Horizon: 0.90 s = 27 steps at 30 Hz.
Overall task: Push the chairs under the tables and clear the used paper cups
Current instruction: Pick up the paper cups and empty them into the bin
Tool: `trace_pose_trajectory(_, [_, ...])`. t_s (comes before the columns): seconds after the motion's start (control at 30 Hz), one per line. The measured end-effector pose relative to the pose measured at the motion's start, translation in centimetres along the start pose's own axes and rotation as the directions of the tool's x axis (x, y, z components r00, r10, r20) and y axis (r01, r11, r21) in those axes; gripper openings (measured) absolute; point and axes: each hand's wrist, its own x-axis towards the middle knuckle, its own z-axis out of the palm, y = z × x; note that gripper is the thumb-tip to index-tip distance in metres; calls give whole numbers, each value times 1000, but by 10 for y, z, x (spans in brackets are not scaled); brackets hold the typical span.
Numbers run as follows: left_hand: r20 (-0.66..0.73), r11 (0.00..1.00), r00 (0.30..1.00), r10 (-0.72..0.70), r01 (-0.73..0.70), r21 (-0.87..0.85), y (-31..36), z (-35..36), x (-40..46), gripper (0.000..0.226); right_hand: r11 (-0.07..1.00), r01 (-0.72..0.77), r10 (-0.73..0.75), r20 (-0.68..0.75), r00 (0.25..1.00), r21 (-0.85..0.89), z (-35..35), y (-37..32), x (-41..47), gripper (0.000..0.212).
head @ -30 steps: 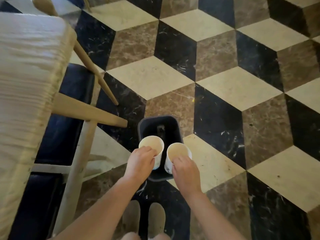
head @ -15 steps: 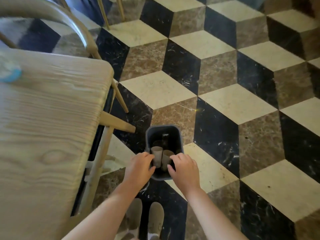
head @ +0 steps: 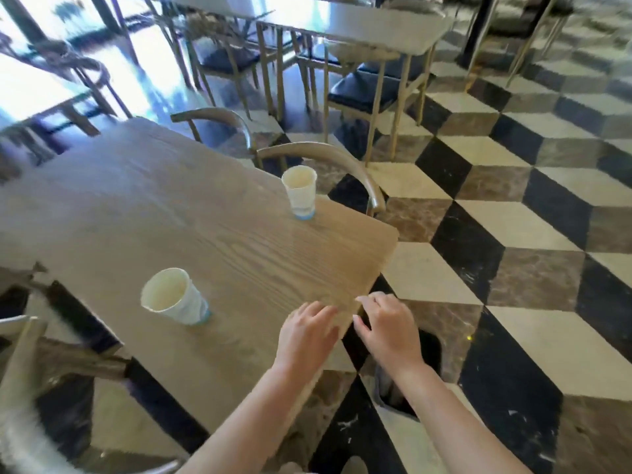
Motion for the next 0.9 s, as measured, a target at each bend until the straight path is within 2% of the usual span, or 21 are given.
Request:
trace_pose_trajectory(0.23, [-133,984,978,-162,170,55,-58,-59,-18,23,990,128,-125,50,991,-60,16,-62,46,28])
trace_pose_trajectory(0.47, [-241,934,918,-315,345,95,-101,-86,-21,21,981,180,-174,81,981,-75,31,-73,99,29])
trace_pose_trajectory(0.57, [-311,882,866,-393,450,138,-116,-86,-17,34,982,184,-180,75,981,-48,34,-68,134,30])
trace_pose_trajectory(0.67, [-325,792,781,-533,596,134,-131,-90,-12,45,984,180,-179,57,982,-9,32,-59,179,34])
trace_pose_trajectory(0.9, [-320,658,654,-685,744,111,-136,-90,-4,43,970,225,-211,148,966,-87,44,-36,269,48])
